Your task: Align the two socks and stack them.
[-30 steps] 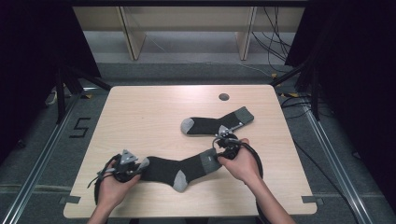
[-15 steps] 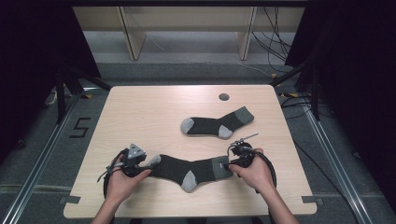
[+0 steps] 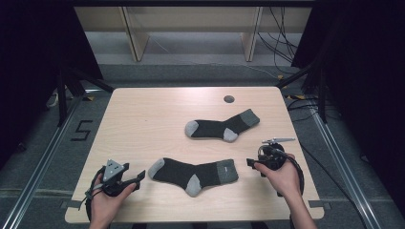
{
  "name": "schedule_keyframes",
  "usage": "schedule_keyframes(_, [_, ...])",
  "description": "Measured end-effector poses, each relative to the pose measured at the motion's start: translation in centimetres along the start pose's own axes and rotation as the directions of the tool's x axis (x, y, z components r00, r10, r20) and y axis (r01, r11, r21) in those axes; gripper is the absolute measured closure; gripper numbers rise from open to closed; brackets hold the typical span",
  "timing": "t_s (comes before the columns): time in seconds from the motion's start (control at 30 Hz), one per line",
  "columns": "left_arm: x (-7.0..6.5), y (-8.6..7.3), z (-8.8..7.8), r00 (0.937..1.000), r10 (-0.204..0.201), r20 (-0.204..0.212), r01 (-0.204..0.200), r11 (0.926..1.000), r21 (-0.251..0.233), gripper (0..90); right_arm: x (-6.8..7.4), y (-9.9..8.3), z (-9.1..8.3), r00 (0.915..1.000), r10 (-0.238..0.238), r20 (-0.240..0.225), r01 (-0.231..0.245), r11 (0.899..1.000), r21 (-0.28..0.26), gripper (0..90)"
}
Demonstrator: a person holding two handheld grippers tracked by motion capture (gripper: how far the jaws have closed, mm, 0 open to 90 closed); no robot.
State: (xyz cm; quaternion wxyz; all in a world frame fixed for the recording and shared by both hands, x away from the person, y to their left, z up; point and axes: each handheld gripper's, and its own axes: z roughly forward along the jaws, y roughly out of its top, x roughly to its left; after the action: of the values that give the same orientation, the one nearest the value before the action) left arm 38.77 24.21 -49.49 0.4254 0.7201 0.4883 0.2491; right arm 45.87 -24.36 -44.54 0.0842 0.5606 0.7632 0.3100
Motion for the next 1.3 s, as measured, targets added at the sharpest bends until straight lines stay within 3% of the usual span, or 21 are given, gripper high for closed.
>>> schedule_keyframes(0.07, [0.1, -0.1, 0.1, 1.0000, -0.001, -0.003, 0.001, 0.9999, 0.013, 29.3, 0.6, 0.9, 0.3, 0.9991, 0.029, 0.029, -0.029, 1.000, -0.012, 45.7])
schedule_keyframes(0.1, [0.2, -0.2, 0.2, 1.0000, -0.001, -0.001, 0.001, 0.9999, 0.011, 29.9, 0.5, 1.5, 0.4, 0.9994, -0.003, 0.033, 0.004, 1.000, -0.019, 45.4])
schedule_keyframes(0.13, [0.2, -0.2, 0.3, 1.0000, -0.005, -0.006, 0.005, 0.9999, 0.015, 30.2, 0.7, 2.0, 0.7, 0.9993, 0.021, 0.029, -0.020, 0.999, -0.031, 45.1])
schedule_keyframes(0.17, [0.2, -0.1, 0.4, 0.9999, -0.010, -0.002, 0.010, 0.9999, 0.010, 30.3, 0.5, 2.5, 0.9, 0.9997, 0.008, 0.023, -0.007, 0.999, -0.038, 44.7])
schedule_keyframes(0.27, [0.0, 0.1, 0.6, 1.0000, 0.004, 0.002, -0.004, 1.0000, -0.001, 30.7, 0.5, 3.8, 1.7, 0.9969, 0.038, 0.069, -0.032, 0.997, -0.074, 44.7])
schedule_keyframes(0.37, [0.0, 0.3, 0.6, 0.9999, 0.017, 0.004, -0.017, 0.9997, -0.016, 31.6, 0.1, 4.9, 2.1, 0.9943, 0.013, 0.106, -0.005, 0.997, -0.071, 44.1])
schedule_keyframes(0.47, [0.0, 0.5, 0.6, 0.9999, 0.016, -0.004, -0.016, 0.9996, -0.024, 32.4, -0.3, 5.7, 2.6, 0.9936, 0.032, 0.109, -0.025, 0.998, -0.063, 45.1])
schedule_keyframes(0.57, [-0.4, 1.3, 0.7, 0.9995, 0.031, 0.009, -0.030, 0.9986, -0.043, 33.0, -0.9, 6.7, 3.2, 0.9907, 0.057, 0.123, -0.049, 0.997, -0.068, 45.2])
schedule_keyframes(0.6, [-0.5, 1.6, 0.8, 0.9993, 0.037, 0.012, -0.036, 0.9981, -0.050, 33.2, -1.3, 7.1, 3.3, 0.9904, 0.023, 0.137, -0.014, 0.998, -0.063, 44.7])
schedule_keyframes(0.67, [-0.8, 2.3, 1.1, 0.9985, 0.052, 0.020, -0.050, 0.9969, -0.061, 33.9, -1.9, 7.6, 3.5, 0.9891, 0.017, 0.146, -0.006, 0.997, -0.076, 44.3])
schedule_keyframes(0.77, [-1.3, 3.3, 1.7, 0.9968, 0.070, 0.037, -0.068, 0.9956, -0.065, 34.4, -2.3, 8.1, 3.8, 0.9877, 0.060, 0.144, -0.049, 0.996, -0.077, 43.7])
schedule_keyframes(0.8, [-1.4, 3.7, 1.9, 0.9958, 0.078, 0.047, -0.075, 0.9948, -0.069, 34.4, -2.8, 8.3, 4.0, 0.9868, 0.020, 0.161, -0.007, 0.997, -0.079, 43.5])
schedule_keyframes(0.83, [-1.6, 4.2, 2.2, 0.9945, 0.090, 0.052, -0.087, 0.9942, -0.064, 34.4, -2.5, 8.5, 4.2, 0.9844, 0.079, 0.157, -0.067, 0.995, -0.080, 43.4])
schedule_keyframes(0.87, [-1.7, 4.7, 2.5, 0.9931, 0.099, 0.064, -0.095, 0.9938, -0.057, 34.3, -3.2, 8.7, 4.4, 0.9824, 0.004, 0.186, 0.013, 0.996, -0.088, 43.4])
schedule_keyframes(0.9, [-1.8, 5.3, 3.0, 0.9917, 0.104, 0.075, -0.101, 0.9937, -0.049, 34.2, -3.3, 8.9, 4.5, 0.9860, 0.025, 0.165, -0.012, 0.997, -0.080, 43.3])
schedule_keyframes(1.03, [-1.8, 7.3, 5.4, 0.9895, 0.085, 0.117, -0.084, 0.9964, -0.007, 35.6, -3.7, 9.5, 5.0, 0.9824, 0.036, 0.183, -0.022, 0.996, -0.081, 44.1])
schedule_keyframes(1.07, [-1.8, 7.7, 6.1, 0.9886, 0.082, 0.126, -0.083, 0.9966, 0.004, 35.8, -4.1, 9.6, 5.1, 0.9792, 0.004, 0.203, 0.014, 0.996, -0.084, 44.6])
schedule_keyframes(1.13, [-1.9, 8.6, 7.6, 0.9870, 0.085, 0.136, -0.091, 0.9952, 0.036, 36.7, -4.3, 9.8, 5.4, 0.9831, 0.030, 0.181, -0.014, 0.996, -0.087, 45.2])
schedule_keyframes(1.2, [-2.0, 9.3, 8.9, 0.9829, 0.111, 0.147, -0.121, 0.9909, 0.060, 37.3, -4.7, 10.0, 5.7, 0.9818, 0.030, 0.187, -0.013, 0.996, -0.093, 45.7])
schedule_keyframes(1.23, [-2.2, 9.7, 9.6, 0.9822, 0.115, 0.148, -0.125, 0.9900, 0.064, 37.3, -4.6, 10.1, 6.1, 0.9775, 0.059, 0.203, -0.041, 0.995, -0.093, 46.1])
schedule_keyframes(1.3, [-2.3, 10.6, 10.7, 0.9814, 0.113, 0.155, -0.126, 0.9891, 0.076, 37.4, -5.6, 10.4, 6.5, 0.9742, 0.010, 0.226, 0.012, 0.995, -0.095, 46.2])
